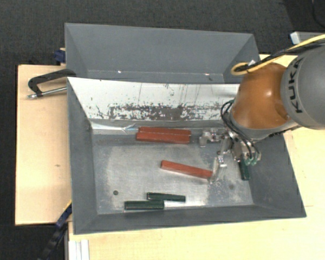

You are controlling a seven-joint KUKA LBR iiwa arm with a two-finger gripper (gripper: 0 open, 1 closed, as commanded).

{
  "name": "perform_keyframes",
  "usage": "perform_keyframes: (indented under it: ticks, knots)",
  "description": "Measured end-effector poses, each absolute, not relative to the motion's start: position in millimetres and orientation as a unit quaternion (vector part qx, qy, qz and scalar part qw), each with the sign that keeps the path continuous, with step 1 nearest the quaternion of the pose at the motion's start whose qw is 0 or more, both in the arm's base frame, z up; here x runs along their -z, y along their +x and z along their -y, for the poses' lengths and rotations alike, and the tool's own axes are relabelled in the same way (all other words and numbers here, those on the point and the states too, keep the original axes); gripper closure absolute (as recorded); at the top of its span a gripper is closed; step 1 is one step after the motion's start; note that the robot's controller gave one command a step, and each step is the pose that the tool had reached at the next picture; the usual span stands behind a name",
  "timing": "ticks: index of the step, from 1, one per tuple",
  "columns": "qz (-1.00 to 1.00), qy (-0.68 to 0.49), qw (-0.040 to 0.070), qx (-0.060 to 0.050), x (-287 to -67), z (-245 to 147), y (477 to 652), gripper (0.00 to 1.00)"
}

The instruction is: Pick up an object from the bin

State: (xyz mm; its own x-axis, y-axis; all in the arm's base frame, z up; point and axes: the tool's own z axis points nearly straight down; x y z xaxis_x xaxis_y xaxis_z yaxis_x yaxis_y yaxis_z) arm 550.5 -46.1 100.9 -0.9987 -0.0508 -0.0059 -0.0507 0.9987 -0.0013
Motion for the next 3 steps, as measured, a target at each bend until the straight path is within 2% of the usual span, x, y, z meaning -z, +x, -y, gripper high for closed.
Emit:
perform_keyframes:
  ticks: [1, 2, 3]
  knots:
    - [-0.99, -0.14, 0.003, 0.0, -71.5, 56.7, 586.4, 1.0]
    - [-0.99, -0.14, 0.003, 0.0, -71.5, 56.6, 586.4, 1.0]
    - [-0.989, -0.151, 0.005, 0.0, -237.5, 39.9, 556.3, 1.0]
